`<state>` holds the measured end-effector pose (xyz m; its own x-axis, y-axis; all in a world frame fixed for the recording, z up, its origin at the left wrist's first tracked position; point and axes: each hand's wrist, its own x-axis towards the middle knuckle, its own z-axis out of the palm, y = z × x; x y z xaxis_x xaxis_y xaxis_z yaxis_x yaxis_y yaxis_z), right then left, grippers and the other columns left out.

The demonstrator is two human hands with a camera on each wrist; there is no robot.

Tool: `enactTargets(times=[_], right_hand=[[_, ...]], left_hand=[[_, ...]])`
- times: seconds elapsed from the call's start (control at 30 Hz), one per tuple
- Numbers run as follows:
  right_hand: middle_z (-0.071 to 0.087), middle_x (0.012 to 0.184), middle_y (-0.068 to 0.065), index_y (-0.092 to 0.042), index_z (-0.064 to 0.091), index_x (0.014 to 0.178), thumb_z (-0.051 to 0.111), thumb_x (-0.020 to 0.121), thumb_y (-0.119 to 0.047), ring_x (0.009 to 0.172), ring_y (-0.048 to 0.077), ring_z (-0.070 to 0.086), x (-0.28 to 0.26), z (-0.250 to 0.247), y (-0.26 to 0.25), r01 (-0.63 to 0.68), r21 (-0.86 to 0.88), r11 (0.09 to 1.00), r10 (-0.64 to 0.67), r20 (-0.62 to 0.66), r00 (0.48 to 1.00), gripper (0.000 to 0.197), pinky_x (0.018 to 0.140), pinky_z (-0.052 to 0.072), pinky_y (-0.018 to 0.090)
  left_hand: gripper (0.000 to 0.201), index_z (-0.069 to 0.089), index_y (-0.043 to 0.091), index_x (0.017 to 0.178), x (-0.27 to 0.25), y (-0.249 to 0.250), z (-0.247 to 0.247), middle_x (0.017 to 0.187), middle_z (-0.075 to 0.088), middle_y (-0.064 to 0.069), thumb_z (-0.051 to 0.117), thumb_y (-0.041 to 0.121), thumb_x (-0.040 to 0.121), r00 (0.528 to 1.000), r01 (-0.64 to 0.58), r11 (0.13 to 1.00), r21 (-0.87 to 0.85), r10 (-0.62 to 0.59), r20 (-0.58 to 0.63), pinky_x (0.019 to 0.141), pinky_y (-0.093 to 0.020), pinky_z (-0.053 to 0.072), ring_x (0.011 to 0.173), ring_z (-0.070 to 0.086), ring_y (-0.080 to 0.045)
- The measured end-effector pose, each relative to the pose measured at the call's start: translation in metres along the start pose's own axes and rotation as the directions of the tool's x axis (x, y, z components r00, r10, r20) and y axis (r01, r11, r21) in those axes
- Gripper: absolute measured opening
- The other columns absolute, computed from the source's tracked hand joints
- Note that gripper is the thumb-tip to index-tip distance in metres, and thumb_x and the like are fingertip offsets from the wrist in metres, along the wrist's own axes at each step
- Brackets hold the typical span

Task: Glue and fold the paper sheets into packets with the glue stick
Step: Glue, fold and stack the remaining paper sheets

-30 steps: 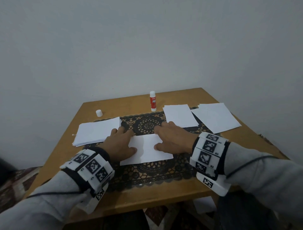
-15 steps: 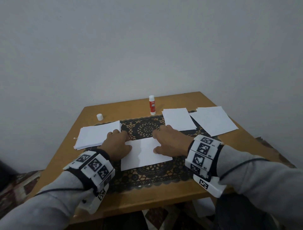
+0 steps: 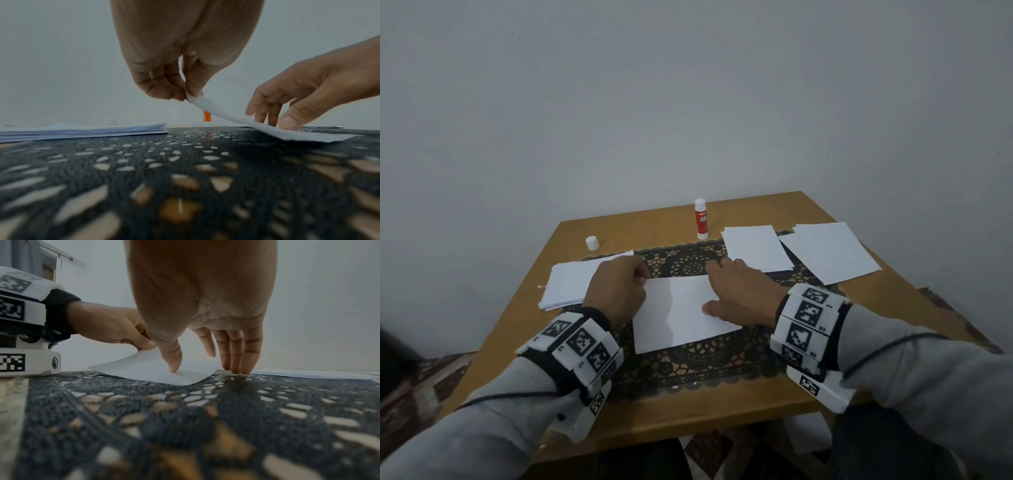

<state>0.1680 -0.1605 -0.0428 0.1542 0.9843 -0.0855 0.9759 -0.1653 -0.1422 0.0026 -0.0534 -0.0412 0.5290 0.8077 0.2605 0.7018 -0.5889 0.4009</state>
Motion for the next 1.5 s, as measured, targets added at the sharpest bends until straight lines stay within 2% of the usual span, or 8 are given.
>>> enactTargets(times=[0.27,0.37,0.5,0.63,0.8,1.07,1.3,1.5], right_hand=[[0.062,0.098,0.005,-0.009,0.047,0.116,0.055,0.095,-0.035,0.085,0.019,0.057,0.009,-0.005,0.013,-0.018,0.256,0.967,0.065,-0.177,0.982,0.034,0.068,0.046,0.031],[0.062,0.075,0.001,-0.008,0.058,0.08,0.061,0.094,-0.027,0.069,0.018,0.061,0.012,-0.01,0.021,0.072,0.5,0.863,0.004,-0.151,0.989,0.024,0.061,0.047,0.027],[0.072,0.083,0.006,0.001,0.066,0.084,0.061,0.095,-0.015,0.067,0.015,0.068,0.018,-0.016,0.01,0.085,0.723,0.686,-0.069,-0.052,0.996,0.02,0.057,0.055,0.025],[0.067,0.072,0.008,-0.005,0.062,0.076,0.061,0.095,-0.014,0.062,0.018,0.063,0.037,-0.026,-0.008,0.038,0.845,0.533,-0.061,-0.006,0.998,0.021,0.051,0.049,0.023],[0.061,0.07,0.01,-0.002,0.059,0.083,0.063,0.093,-0.011,0.051,0.013,0.058,0.068,-0.032,-0.037,-0.049,0.919,0.392,-0.006,0.055,0.998,0.015,0.045,0.046,0.021],[0.064,0.068,0.006,-0.002,0.063,0.085,0.064,0.094,-0.018,0.051,0.012,0.053,0.114,-0.02,-0.062,-0.179,0.783,0.596,0.081,0.163,0.983,0.018,0.046,0.043,0.021],[0.063,0.071,0.008,-0.001,0.062,0.097,0.061,0.096,-0.014,0.05,0.012,0.054,0.142,-0.013,-0.078,-0.241,0.707,0.665,0.101,0.234,0.967,0.014,0.04,0.043,0.019],[0.068,0.078,0.011,-0.002,0.066,0.082,0.065,0.093,-0.017,0.05,0.013,0.056,0.15,-0.006,-0.081,-0.201,0.616,0.761,0.114,0.178,0.977,0.019,0.045,0.045,0.021]], left_hand=[[0.025,0.062,0.02,0.082,-0.003,-0.004,-0.027,0.075,0.056,0.012,0.053,-0.003,0.087,0.997,-0.061,0.994,-0.086,0.057,-0.048,0.053,-0.008,0.032,0.071,0.049,-0.001],[0.024,0.065,0.021,0.077,0.006,-0.015,-0.045,0.076,0.063,0.005,0.056,0.0,0.085,0.996,-0.07,0.994,-0.082,0.065,-0.067,0.056,-0.007,0.032,0.073,0.055,-0.008],[0.022,0.066,0.021,0.074,0.017,-0.036,-0.058,0.08,0.069,-0.002,0.059,0.004,0.085,0.996,-0.044,0.989,-0.138,0.034,-0.078,0.064,-0.022,0.046,0.074,0.06,-0.016],[0.01,0.06,0.008,0.093,0.024,-0.06,-0.064,0.09,0.065,-0.015,0.057,0.018,0.093,0.982,0.177,0.912,-0.37,-0.191,-0.002,0.074,-0.045,0.056,0.076,0.063,-0.029],[0.019,0.052,0.001,0.105,0.029,-0.081,-0.069,0.109,0.058,-0.018,0.06,0.01,0.091,0.912,0.408,0.851,-0.331,-0.361,0.195,0.069,-0.042,0.055,0.093,0.061,-0.034],[0.034,0.051,0.009,0.106,0.044,-0.116,-0.066,0.103,0.057,-0.015,0.073,0.012,0.081,0.895,0.447,0.876,-0.183,-0.441,0.073,0.071,-0.039,0.052,0.087,0.059,-0.03],[0.02,0.065,0.018,0.067,0.053,-0.132,-0.058,0.088,0.061,-0.006,0.066,0.003,0.081,0.923,0.381,0.924,-0.046,-0.377,0.073,0.075,-0.033,0.049,0.088,0.057,-0.026],[0.011,0.064,0.018,0.087,0.048,-0.134,-0.05,0.101,0.051,-0.001,0.073,0.02,0.081,0.915,0.281,0.939,0.196,-0.324,0.241,0.077,-0.029,0.039,0.095,0.05,-0.019]])
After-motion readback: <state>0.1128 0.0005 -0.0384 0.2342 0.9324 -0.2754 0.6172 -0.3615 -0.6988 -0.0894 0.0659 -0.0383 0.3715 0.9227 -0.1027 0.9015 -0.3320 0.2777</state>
